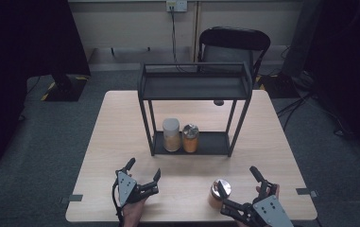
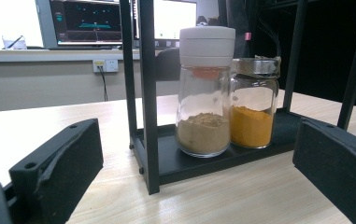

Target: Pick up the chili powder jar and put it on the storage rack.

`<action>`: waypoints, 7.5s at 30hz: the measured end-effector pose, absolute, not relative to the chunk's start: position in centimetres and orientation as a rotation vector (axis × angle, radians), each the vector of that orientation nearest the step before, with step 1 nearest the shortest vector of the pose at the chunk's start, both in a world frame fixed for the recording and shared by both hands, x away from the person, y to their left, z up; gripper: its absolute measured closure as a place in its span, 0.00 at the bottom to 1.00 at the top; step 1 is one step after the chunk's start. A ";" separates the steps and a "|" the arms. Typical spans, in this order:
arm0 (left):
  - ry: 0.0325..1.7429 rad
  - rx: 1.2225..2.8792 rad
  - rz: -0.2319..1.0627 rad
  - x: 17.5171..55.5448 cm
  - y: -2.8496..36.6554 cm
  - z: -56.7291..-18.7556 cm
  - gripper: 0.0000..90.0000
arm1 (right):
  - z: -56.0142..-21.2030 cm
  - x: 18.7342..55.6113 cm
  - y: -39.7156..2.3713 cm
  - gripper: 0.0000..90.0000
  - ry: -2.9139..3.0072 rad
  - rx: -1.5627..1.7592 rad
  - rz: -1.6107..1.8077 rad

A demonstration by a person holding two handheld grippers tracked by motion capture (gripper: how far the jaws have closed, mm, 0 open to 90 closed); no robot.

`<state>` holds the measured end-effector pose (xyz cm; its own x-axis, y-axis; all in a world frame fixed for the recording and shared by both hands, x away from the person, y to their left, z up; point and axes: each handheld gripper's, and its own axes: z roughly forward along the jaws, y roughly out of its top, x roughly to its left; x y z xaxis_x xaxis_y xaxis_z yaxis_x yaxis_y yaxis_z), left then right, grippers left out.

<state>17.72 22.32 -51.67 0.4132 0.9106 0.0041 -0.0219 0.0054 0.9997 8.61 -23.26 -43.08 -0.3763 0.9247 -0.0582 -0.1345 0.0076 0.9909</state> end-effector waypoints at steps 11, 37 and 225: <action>0.874 1.364 0.900 17.7 22.3 -51.7 0.01 | -43.6 8.4 -22.9 0.00 1.449 0.927 1.511; 0.872 1.365 0.900 17.7 22.3 -51.7 0.01 | -47.3 9.0 -22.1 0.00 1.484 0.966 1.500; 0.869 1.364 0.895 17.8 22.5 -51.7 0.01 | -44.1 19.8 -17.7 0.39 1.526 0.993 1.378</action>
